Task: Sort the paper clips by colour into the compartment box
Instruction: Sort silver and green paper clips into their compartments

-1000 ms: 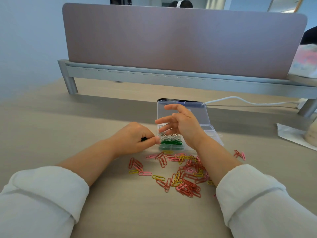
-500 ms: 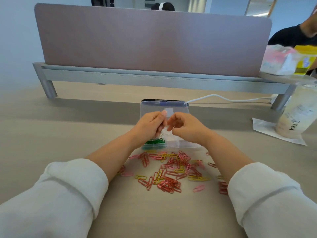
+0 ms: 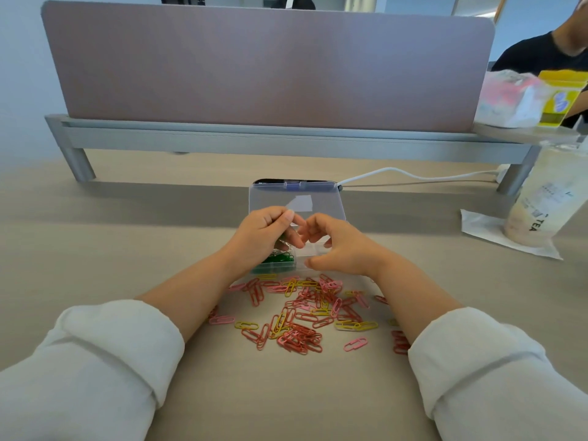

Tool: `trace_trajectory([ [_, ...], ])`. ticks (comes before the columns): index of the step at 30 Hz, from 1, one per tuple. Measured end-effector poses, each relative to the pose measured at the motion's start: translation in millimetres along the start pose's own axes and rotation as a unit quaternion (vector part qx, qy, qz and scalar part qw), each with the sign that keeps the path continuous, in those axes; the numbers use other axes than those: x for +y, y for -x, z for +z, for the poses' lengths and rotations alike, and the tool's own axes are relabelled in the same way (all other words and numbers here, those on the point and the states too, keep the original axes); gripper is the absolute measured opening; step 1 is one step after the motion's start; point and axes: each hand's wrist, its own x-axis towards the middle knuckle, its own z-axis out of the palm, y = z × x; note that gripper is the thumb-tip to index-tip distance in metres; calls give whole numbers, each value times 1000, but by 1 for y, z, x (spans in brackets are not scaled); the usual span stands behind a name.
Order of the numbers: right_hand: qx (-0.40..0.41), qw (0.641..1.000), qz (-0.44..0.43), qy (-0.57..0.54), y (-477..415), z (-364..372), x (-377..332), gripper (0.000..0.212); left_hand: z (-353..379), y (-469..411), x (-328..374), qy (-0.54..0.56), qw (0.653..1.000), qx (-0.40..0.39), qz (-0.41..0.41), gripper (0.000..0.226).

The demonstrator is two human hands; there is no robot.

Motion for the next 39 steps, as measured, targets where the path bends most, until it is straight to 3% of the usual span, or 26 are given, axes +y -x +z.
trace_trajectory([
  [13, 5, 1000, -6, -16, -1, 1, 3, 38, -4, 4, 5, 48, 999, -18, -1, 39],
  [21, 10, 1000, -3, -14, -1, 2, 3, 37, -8, 8, 2, 10, 999, -17, 30, 18],
  [30, 14, 1000, -2, -20, -1, 2, 3, 34, -10, 1, -2, 95, 993, -73, 12, 63],
  [39, 21, 1000, -3, -5, 1, 2, 0, 32, -14, 6, 1, -19, 999, -29, 30, 27],
])
